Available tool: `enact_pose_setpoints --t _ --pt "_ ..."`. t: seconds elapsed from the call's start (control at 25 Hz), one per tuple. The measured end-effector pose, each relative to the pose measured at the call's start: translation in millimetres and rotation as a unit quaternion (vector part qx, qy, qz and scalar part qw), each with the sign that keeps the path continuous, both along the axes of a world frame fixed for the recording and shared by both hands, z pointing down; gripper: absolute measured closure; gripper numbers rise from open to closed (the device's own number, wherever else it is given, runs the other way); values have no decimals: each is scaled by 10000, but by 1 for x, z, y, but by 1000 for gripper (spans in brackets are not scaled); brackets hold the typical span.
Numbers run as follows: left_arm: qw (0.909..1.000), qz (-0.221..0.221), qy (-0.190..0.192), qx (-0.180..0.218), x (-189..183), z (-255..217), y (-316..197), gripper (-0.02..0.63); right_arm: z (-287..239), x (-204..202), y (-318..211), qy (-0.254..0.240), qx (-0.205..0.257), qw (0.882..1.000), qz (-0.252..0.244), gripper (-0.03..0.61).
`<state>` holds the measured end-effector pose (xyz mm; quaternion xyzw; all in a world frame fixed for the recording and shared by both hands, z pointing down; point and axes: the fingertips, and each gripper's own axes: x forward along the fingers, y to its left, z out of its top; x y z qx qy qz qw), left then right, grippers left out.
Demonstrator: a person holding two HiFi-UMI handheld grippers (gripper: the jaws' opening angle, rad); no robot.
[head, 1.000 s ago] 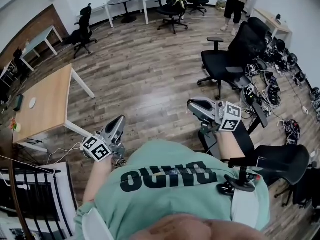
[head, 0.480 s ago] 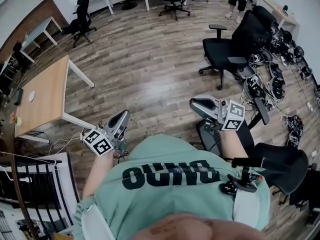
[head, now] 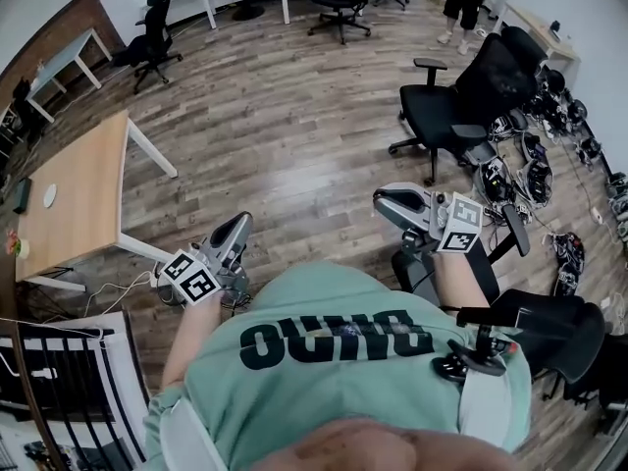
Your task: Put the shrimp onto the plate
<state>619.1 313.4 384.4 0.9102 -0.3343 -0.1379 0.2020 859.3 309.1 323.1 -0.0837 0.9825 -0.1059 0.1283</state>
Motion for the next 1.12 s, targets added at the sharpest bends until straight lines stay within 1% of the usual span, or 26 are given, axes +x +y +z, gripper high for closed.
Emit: enact_pose_setpoints --t 0.16,0.28,0.4,0.52,0.68,0.8,0.96,1.12 --pt "9999 86 97 0 -68 -1 -43 607 -13 -65 -38 -4 -63 9999 109 538" --pt "9998 156 125 54 -112 -8 -71 607 -25 -106 -62 9 -13 9998 193 538" --pt "9996 211 173 47 -149 -7 -92 607 -32 -147 -85 -175 -82 9995 249 538" --pt "9995 230 215 68 -185 -4 -112 607 -31 -189 -107 -55 -81 9997 212 538" --pt "9995 76 317 11 -233 0 -138 607 -36 -232 -135 18 -114 9998 146 538" --pt "9992 -45 385 16 -255 4 -152 607 -35 -253 -157 98 -144 9998 48 538" --pt "9991 -225 368 -46 -272 14 -168 607 -30 -274 -189 138 -169 9997 -142 538" --pt "9980 -510 327 -169 -283 24 -184 607 -20 -291 -220 82 -206 9985 -494 538"
